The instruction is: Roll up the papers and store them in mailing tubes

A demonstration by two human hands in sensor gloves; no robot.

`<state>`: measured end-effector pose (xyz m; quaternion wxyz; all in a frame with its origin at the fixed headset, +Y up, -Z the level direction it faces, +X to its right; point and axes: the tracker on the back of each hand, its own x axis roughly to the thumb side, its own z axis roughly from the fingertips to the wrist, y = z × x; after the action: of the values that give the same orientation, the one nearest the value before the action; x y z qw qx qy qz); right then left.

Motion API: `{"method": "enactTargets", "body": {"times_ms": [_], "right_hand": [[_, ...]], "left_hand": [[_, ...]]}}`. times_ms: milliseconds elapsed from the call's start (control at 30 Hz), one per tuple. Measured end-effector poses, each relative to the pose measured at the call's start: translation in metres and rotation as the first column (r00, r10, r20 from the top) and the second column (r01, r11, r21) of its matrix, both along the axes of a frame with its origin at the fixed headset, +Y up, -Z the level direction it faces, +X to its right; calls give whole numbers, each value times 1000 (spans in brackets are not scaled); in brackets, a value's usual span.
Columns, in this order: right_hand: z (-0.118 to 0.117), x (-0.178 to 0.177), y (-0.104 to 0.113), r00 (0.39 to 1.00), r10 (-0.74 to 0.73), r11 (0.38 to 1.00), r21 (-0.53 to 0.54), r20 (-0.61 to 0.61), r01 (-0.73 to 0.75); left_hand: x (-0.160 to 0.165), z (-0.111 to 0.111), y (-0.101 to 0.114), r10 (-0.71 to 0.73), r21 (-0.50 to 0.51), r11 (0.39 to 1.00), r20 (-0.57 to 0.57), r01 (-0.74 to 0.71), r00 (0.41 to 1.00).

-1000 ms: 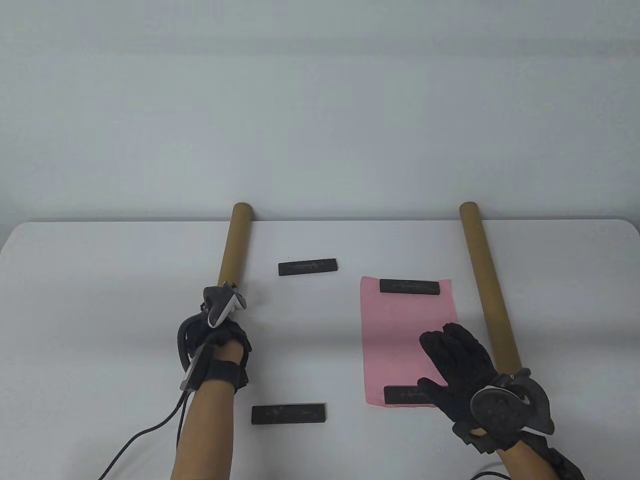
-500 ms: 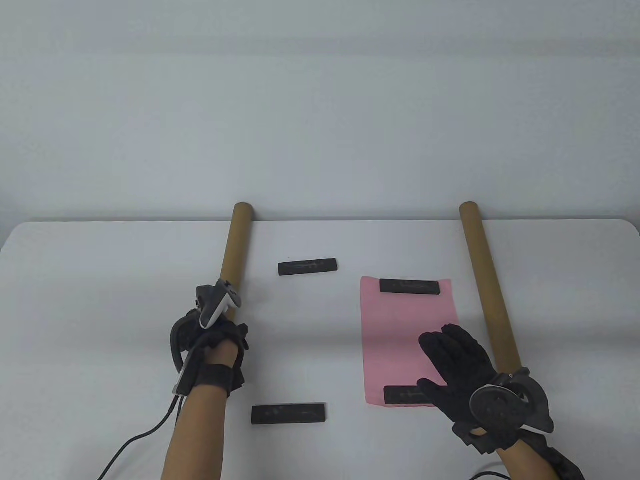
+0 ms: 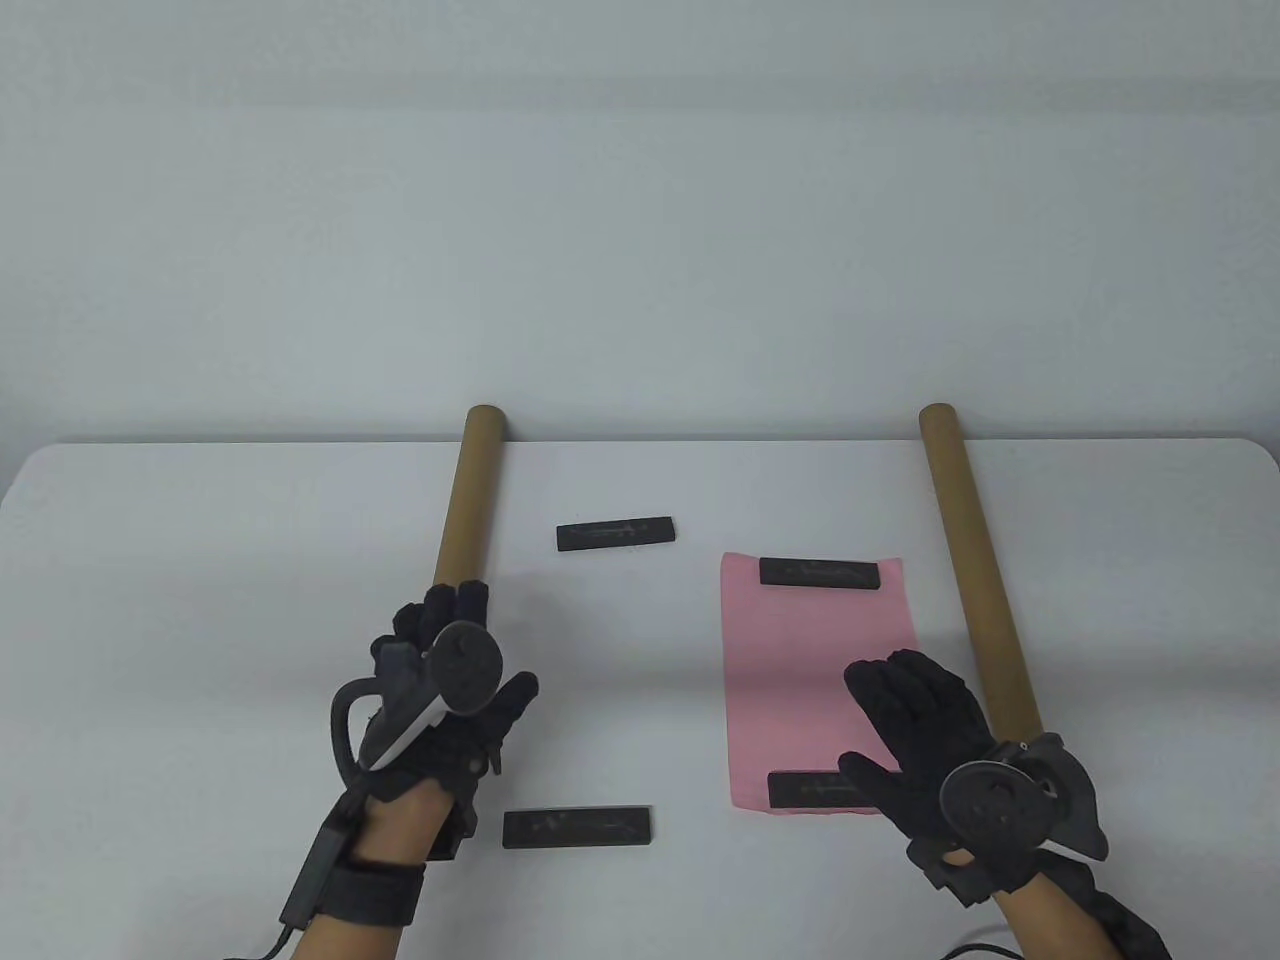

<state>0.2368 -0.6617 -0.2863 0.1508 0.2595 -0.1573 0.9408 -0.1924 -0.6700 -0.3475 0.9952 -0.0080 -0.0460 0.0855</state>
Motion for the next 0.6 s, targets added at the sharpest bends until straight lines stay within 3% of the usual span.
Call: {"method": "enactTargets", "body": {"times_ms": [33, 133, 200, 400, 600], "right_hand": [[0, 0, 0, 1000, 3, 1000, 0, 1, -3], [-1, 2, 0, 1000, 6, 1000, 0, 12, -6], [-3, 4, -2, 999, 18, 1000, -10, 34, -17], [-15, 17, -9, 985, 64, 997, -47, 159, -57], [-51, 56, -23, 902, 184, 965, -246, 391, -91]], "left_hand": [[1, 7, -1, 10, 97, 995, 9, -11, 1000], [-1, 19, -10, 12, 177, 984, 93, -28, 996], [-2, 25, -17, -13, 172, 985, 143, -12, 990], [-5, 31, -14, -18, 183, 983, 148, -9, 989], [-5, 26, -21, -46, 142, 990, 151, 25, 987]]}}
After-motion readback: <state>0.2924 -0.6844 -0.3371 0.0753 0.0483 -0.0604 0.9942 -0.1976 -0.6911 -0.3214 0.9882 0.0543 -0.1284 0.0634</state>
